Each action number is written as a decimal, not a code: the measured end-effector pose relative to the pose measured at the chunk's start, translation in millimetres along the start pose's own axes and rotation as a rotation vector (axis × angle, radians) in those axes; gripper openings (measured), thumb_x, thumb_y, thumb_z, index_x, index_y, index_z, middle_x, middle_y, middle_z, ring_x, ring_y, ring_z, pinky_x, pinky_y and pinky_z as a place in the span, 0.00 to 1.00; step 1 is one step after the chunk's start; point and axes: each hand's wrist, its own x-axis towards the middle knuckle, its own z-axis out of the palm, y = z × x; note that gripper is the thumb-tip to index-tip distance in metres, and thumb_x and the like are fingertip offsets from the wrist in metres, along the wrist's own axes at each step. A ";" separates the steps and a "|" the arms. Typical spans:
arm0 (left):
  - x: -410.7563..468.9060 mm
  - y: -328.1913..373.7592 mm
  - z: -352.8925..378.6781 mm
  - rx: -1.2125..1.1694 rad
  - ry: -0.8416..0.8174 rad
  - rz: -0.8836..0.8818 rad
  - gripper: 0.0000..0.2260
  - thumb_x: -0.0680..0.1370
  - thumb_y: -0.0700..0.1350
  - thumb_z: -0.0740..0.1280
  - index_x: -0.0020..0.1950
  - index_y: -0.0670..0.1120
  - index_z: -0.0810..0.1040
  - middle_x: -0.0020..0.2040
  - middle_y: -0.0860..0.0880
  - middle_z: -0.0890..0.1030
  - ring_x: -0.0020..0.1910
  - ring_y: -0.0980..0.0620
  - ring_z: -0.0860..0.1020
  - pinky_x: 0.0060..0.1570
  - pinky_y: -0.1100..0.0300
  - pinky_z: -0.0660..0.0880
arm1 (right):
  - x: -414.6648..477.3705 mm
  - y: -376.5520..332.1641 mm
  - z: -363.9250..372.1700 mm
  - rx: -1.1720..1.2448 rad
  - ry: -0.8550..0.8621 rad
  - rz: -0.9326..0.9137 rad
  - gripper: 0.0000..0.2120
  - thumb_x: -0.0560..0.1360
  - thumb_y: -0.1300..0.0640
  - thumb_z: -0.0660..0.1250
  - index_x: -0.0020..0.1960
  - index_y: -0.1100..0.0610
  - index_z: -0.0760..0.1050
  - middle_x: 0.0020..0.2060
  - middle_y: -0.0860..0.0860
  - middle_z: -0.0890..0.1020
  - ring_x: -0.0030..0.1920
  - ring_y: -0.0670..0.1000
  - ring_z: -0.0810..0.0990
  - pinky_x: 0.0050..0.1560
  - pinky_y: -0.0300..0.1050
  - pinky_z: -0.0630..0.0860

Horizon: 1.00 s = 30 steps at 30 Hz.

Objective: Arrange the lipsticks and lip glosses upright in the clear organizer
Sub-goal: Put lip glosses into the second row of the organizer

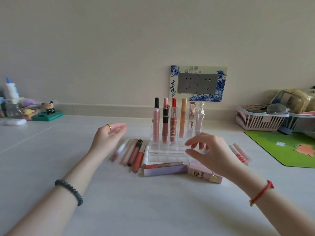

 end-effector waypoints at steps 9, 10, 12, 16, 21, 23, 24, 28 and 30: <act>2.2 -22.4 -3.6 0.174 -0.020 -0.071 0.08 0.74 0.45 0.67 0.52 0.49 0.79 0.49 0.49 0.81 0.41 0.51 0.79 0.36 0.63 0.73 | -12.8 -3.5 7.4 -0.060 -0.080 -0.041 0.07 0.69 0.49 0.69 0.48 0.42 0.77 0.39 0.37 0.75 0.39 0.36 0.73 0.43 0.22 0.65; 0.9 -23.4 -0.6 0.213 -0.041 -0.049 0.08 0.74 0.45 0.67 0.52 0.49 0.78 0.50 0.49 0.81 0.39 0.50 0.79 0.29 0.64 0.73 | -13.1 -4.4 8.2 -0.060 -0.085 -0.045 0.07 0.70 0.49 0.69 0.48 0.43 0.77 0.40 0.38 0.76 0.40 0.36 0.73 0.43 0.22 0.65; 1.7 -23.0 6.3 0.331 -0.071 0.023 0.10 0.74 0.46 0.67 0.54 0.48 0.79 0.52 0.50 0.81 0.44 0.54 0.79 0.31 0.65 0.72 | -13.5 -6.1 8.9 -0.051 -0.087 -0.049 0.07 0.70 0.49 0.68 0.47 0.44 0.78 0.41 0.40 0.77 0.40 0.37 0.73 0.43 0.22 0.64; 14.2 -12.7 19.4 0.562 -0.122 0.074 0.13 0.74 0.49 0.65 0.57 0.47 0.78 0.55 0.51 0.81 0.58 0.51 0.76 0.56 0.59 0.72 | -14.6 -9.3 9.1 -0.045 -0.082 -0.047 0.06 0.70 0.49 0.68 0.47 0.43 0.78 0.39 0.39 0.76 0.38 0.36 0.72 0.42 0.21 0.64; 33.7 2.5 33.9 0.891 -0.194 0.073 0.15 0.74 0.53 0.63 0.56 0.46 0.76 0.55 0.50 0.80 0.56 0.49 0.76 0.54 0.57 0.70 | -14.7 -9.4 10.0 -0.050 -0.074 -0.045 0.06 0.70 0.48 0.68 0.47 0.43 0.78 0.37 0.36 0.74 0.43 0.31 0.70 0.42 0.20 0.63; 39.7 3.6 37.9 0.980 -0.238 0.062 0.14 0.74 0.53 0.63 0.53 0.46 0.77 0.55 0.49 0.80 0.56 0.48 0.76 0.53 0.57 0.69 | -14.2 -8.9 10.0 -0.051 -0.075 -0.044 0.06 0.70 0.48 0.67 0.47 0.42 0.78 0.37 0.35 0.74 0.44 0.31 0.70 0.43 0.20 0.63; 42.3 2.8 39.5 1.003 -0.260 0.053 0.13 0.75 0.53 0.63 0.51 0.45 0.77 0.54 0.48 0.80 0.55 0.47 0.76 0.53 0.57 0.69 | -14.0 -8.7 9.9 -0.051 -0.078 -0.043 0.06 0.70 0.47 0.67 0.47 0.42 0.78 0.37 0.35 0.74 0.44 0.31 0.70 0.43 0.20 0.63; 49.0 -2.4 43.0 1.009 -0.306 0.001 0.13 0.76 0.51 0.62 0.51 0.44 0.79 0.54 0.46 0.81 0.55 0.45 0.77 0.53 0.56 0.71 | -14.6 -8.0 10.2 -0.066 -0.076 -0.047 0.06 0.70 0.46 0.67 0.47 0.42 0.78 0.38 0.36 0.75 0.41 0.31 0.71 0.45 0.20 0.62; 51.8 -4.5 43.5 1.008 -0.315 -0.003 0.12 0.75 0.49 0.62 0.53 0.44 0.78 0.56 0.46 0.80 0.56 0.45 0.76 0.53 0.57 0.70 | -14.6 -7.9 10.5 -0.070 -0.073 -0.049 0.06 0.71 0.46 0.66 0.47 0.42 0.78 0.39 0.36 0.75 0.42 0.32 0.71 0.44 0.20 0.62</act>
